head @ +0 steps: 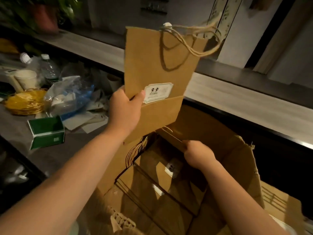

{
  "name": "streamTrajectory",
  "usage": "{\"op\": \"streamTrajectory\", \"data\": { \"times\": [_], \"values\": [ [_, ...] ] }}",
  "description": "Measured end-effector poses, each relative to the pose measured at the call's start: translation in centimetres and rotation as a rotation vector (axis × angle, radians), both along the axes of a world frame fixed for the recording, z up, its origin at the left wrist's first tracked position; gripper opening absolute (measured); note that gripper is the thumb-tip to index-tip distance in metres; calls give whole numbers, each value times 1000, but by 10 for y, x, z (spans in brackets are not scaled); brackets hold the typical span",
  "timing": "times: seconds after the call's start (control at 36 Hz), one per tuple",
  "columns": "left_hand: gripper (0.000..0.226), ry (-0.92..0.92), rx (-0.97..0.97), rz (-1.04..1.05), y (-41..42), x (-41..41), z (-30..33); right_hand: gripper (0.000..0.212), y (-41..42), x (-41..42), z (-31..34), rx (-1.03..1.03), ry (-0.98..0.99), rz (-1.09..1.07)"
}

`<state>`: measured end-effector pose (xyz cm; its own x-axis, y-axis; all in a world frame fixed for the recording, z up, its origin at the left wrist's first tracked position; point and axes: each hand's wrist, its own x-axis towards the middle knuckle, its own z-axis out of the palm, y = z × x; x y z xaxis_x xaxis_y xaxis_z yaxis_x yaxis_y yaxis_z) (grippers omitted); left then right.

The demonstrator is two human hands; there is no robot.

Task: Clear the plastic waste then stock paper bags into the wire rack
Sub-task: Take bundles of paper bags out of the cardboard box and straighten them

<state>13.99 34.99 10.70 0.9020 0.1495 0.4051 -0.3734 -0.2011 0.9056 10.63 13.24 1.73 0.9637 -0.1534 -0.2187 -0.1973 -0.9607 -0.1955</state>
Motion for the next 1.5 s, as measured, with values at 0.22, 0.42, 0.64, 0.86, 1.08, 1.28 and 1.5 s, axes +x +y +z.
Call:
{"op": "streamTrajectory", "data": {
  "times": [0.22, 0.42, 0.64, 0.86, 1.08, 1.28, 1.5],
  "values": [
    [17, 68, -56, 135, 26, -39, 4, 34, -15, 2, 13, 147, -7, -127],
    [12, 180, -8, 179, 57, -60, 0, 28, -21, -1, 25, 157, -59, -145],
    [9, 363, 72, 129, 35, -50, -18, 14, -10, -23, 55, 583, -119, -178],
    [15, 398, 187, 31, -9, -56, -30, 19, 16, -69, 65, 886, -210, -266],
    [31, 376, 207, -202, -45, -84, -28, 27, 63, -94, 64, 922, -399, -210],
    [23, 399, 47, -430, -49, -95, -33, 46, 88, -108, 52, 705, -468, -113],
    [35, 376, -23, -601, -33, -94, -28, 50, 88, -112, 50, 502, -372, -14]
  ]
}}
